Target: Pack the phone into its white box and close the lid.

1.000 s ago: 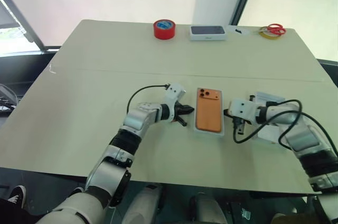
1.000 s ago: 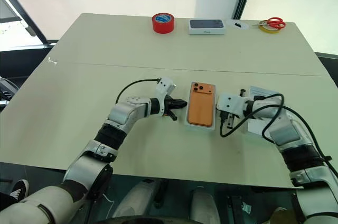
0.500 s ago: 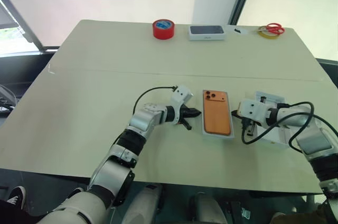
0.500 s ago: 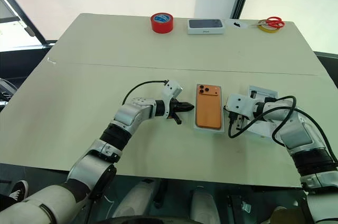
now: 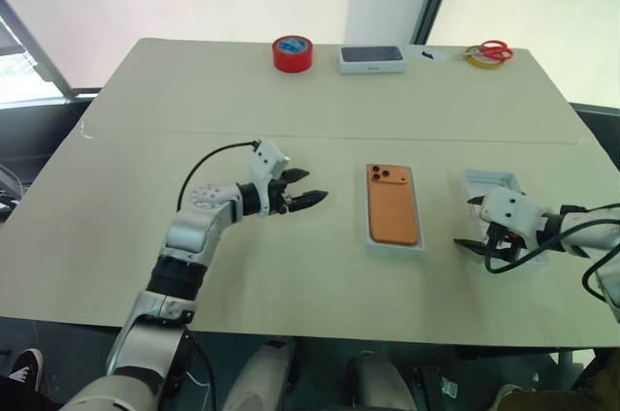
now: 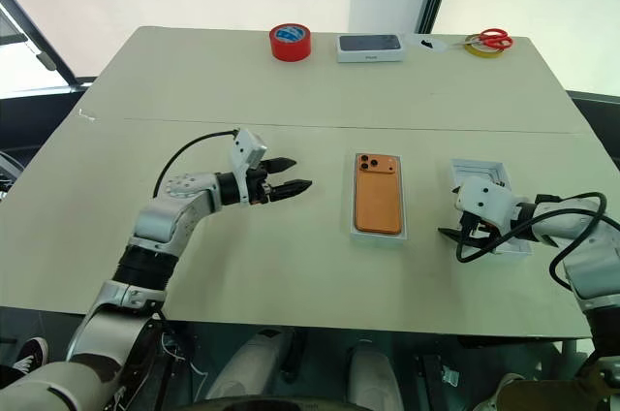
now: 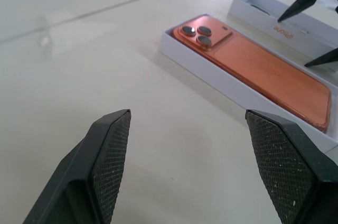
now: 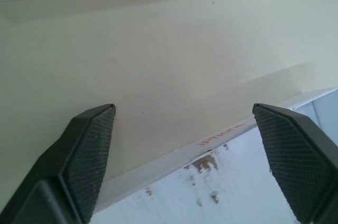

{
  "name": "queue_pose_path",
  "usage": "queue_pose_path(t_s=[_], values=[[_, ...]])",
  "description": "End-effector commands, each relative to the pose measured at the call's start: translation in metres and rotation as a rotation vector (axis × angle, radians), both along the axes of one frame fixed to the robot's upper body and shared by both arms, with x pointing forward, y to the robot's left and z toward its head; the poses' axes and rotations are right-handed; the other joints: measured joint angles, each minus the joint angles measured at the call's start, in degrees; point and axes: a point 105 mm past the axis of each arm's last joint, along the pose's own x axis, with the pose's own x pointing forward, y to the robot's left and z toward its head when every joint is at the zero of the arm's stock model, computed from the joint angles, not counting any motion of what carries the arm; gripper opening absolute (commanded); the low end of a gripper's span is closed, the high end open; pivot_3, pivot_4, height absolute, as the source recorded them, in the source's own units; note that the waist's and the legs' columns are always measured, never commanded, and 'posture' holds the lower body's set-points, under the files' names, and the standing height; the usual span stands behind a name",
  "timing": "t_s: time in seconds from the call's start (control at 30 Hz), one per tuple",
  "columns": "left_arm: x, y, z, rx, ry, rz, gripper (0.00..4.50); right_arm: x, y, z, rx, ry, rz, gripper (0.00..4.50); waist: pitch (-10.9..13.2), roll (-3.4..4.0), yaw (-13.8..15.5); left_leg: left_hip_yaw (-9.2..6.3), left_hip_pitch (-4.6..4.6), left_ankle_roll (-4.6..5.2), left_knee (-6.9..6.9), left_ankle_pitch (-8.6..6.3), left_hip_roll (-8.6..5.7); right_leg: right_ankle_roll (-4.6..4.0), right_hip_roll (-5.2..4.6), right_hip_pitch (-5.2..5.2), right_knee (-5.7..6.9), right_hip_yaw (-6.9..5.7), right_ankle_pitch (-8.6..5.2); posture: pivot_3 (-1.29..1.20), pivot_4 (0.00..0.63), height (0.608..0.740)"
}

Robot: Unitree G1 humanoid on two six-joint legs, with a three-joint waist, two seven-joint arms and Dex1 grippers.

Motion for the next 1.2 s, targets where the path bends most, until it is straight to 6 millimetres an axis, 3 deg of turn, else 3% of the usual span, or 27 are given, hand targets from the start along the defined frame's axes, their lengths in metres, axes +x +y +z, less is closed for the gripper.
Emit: queue_pose_path(t_s=[0.03,0.1,0.2,0.4,0.57,0.63,1.03,1.2], values=[[-0.010,0.019,0.026,-0.027,-0.166,-0.032,3.77,-0.002,-0.008,0.027,0.018,-0.045,-0.012,4.42,0.01,0.05,-0.08,0.00,-0.01,0.00,-0.01,0.00,0.00,-0.02,0.00,-0.02,0.00,0.01,-0.01,0.00,0.150,0.736],[-0.017,0.030,0.032,-0.034,-0.199,-0.054,3.77,-0.004,-0.007,0.034,0.039,-0.054,-0.019,4.42,0.05,0.11,-0.08,0.00,-0.01,0.00,-0.05,0.00,0.01,-0.02,0.00,-0.07,0.00,0.02,-0.01,0.00,0.150,0.736],[-0.032,0.049,0.042,-0.035,-0.236,-0.114,3.77,0.007,-0.003,0.049,0.233,-0.053,-0.187,4.42,0.08,0.17,-0.50,0.01,-0.03,0.00,-0.13,0.00,0.07,-0.07,0.04,-0.14,0.00,0.04,-0.04,0.00,0.150,0.736],[-0.046,0.072,0.041,0.023,-0.258,-0.180,3.77,0.005,0.008,0.044,0.458,0.150,-0.466,4.42,0.07,0.25,-0.67,0.00,-0.04,0.01,-0.15,-0.01,0.13,-0.19,0.07,-0.17,0.03,0.07,-0.10,0.00,0.150,0.736],[-0.053,0.075,0.034,0.100,-0.303,-0.210,3.77,0.002,0.014,0.040,0.545,0.307,-0.660,4.42,0.08,0.27,-0.62,0.10,-0.19,0.04,-0.15,-0.03,0.10,-0.20,0.02,-0.28,-0.04,0.13,-0.11,0.00,0.150,0.736],[-0.055,0.074,0.034,0.108,-0.312,-0.224,3.77,-0.001,0.010,0.035,0.462,0.320,-0.715,4.42,0.08,0.27,-0.42,0.11,-0.26,0.04,-0.16,-0.03,0.10,-0.20,0.01,-0.36,-0.04,0.14,-0.10,0.00,0.150,0.736],[-0.062,0.067,0.037,0.105,-0.354,-0.241,3.77,-0.002,0.017,0.029,0.386,0.440,-0.786,4.42,0.08,0.30,-1.57,0.21,-0.70,0.05,-0.15,-0.01,0.11,-0.02,0.02,-0.85,-0.02,0.22,0.02,0.00,0.150,0.736],[-0.065,0.063,0.034,0.096,-0.348,-0.238,3.77,0.011,0.023,0.026,0.430,0.452,-0.812,4.42,0.08,0.30,-2.09,0.22,-0.66,0.07,-0.12,-0.01,0.11,-0.02,0.02,-0.83,0.05,0.23,0.03,0.00,0.150,0.736]])
